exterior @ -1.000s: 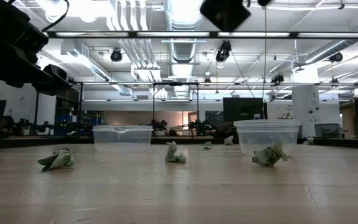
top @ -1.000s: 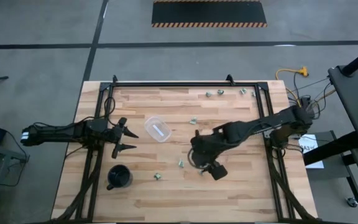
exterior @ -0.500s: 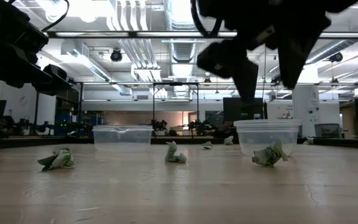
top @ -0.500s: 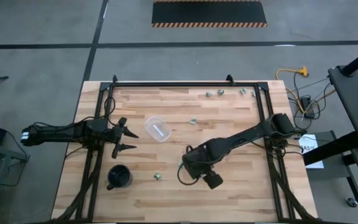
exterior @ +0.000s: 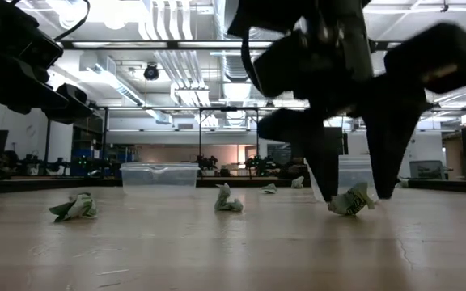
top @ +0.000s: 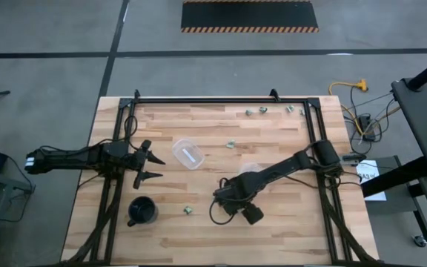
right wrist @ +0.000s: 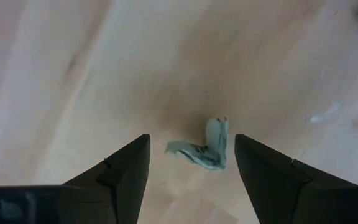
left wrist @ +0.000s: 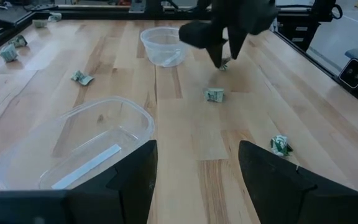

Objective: Pick and place Stevia / Truvia into bins
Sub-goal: Put the white stevia packet into the right transparent container

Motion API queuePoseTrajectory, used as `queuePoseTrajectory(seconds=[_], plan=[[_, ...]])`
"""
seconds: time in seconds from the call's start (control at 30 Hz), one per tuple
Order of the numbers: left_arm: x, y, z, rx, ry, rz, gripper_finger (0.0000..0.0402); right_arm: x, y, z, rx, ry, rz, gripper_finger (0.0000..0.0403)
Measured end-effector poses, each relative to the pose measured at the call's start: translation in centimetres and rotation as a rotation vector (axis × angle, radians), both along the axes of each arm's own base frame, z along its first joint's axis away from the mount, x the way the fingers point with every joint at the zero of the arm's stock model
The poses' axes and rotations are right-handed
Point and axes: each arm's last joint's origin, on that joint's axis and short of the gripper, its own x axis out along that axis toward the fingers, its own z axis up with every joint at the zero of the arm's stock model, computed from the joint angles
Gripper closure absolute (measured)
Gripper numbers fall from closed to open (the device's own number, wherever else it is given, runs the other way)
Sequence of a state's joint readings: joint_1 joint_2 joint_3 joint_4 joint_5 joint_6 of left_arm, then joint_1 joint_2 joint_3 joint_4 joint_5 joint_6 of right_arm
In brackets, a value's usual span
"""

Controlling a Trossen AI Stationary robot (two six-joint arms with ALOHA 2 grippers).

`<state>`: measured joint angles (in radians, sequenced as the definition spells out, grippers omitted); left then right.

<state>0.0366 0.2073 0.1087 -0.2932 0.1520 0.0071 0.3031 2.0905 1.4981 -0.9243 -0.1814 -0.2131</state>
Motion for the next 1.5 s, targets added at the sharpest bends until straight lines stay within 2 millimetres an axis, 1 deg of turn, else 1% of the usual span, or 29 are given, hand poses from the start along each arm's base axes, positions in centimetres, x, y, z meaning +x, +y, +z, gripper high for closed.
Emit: queuePoseTrajectory(seconds=[0.1,0.2,0.3,0.37,0.43,0.5,0.57,0.67,0.77,0.83,0.9,1.03,1.13,1.23,1.33,1.5], plan=[[0.0,0.0,0.0,0.0,0.0,0.0,0.0193,-0.2,-0.1,-0.7,-0.007,-0.009,0.0,0.0179],[0.0,0.0,0.0,0.0,0.003,0.0,0.0193,-0.5,-0.2,-1.1,-0.011,-0.015,-0.003,0.0181],[0.0,0.0,0.0,0.0,0.001,0.0,0.0193,-0.5,-0.2,-1.2,-0.021,-0.016,-0.016,0.0196],[0.0,0.0,0.0,0.0,0.0,0.0,0.0193,-0.5,-0.2,-1.2,-0.02,-0.018,-0.021,0.0221],[0.0,0.0,0.0,0.0,0.001,0.0,0.0193,-0.6,-0.2,-1.2,-0.005,-0.01,-0.022,0.0257],[0.0,0.0,0.0,0.0,0.002,0.0,0.0193,-0.6,-0.3,-1.2,0.009,0.002,-0.024,0.0308],[0.0,0.0,0.0,0.0,0.002,0.0,0.0193,-0.7,-0.3,-1.2,0.013,0.01,-0.024,0.0367],[0.0,0.0,0.0,0.0,0.001,0.0,0.0193,-0.8,-0.2,-1.2,0.022,0.023,-0.049,0.0387],[0.0,0.0,0.0,0.0,0.002,0.0,0.0193,-0.7,-0.2,-1.1,0.012,0.029,-0.1,0.0391],[0.0,0.0,0.0,0.0,0.001,0.0,0.0193,-0.9,-0.3,-0.6,-0.034,0.015,-0.12,0.0392],[0.0,0.0,0.0,0.0,0.001,0.0,0.0193,-1.0,-0.5,0.5,-0.064,-0.024,-0.155,0.0393],[0.0,0.0,0.0,0.0,0.002,0.0,0.0193,-1.8,-1.1,4.7,-0.102,-0.157,-0.216,0.0393],[0.0,0.0,0.0,0.0,0.001,0.0,0.0193,-3.0,-1.4,7.4,-0.143,-0.254,-0.27,0.0393],[0.0,0.0,0.0,0.0,-0.001,0.0,0.0193,-4.7,-1.9,10.2,-0.187,-0.363,-0.339,0.0393],[0.0,0.0,0.0,0.0,0.0,0.0,0.0193,-6.4,-2.6,11.8,-0.235,-0.442,-0.419,0.0392],[0.0,0.0,0.0,0.0,0.001,0.0,0.0193,-9.0,-3.8,12.9,-0.243,-0.509,-0.52,0.0391]])
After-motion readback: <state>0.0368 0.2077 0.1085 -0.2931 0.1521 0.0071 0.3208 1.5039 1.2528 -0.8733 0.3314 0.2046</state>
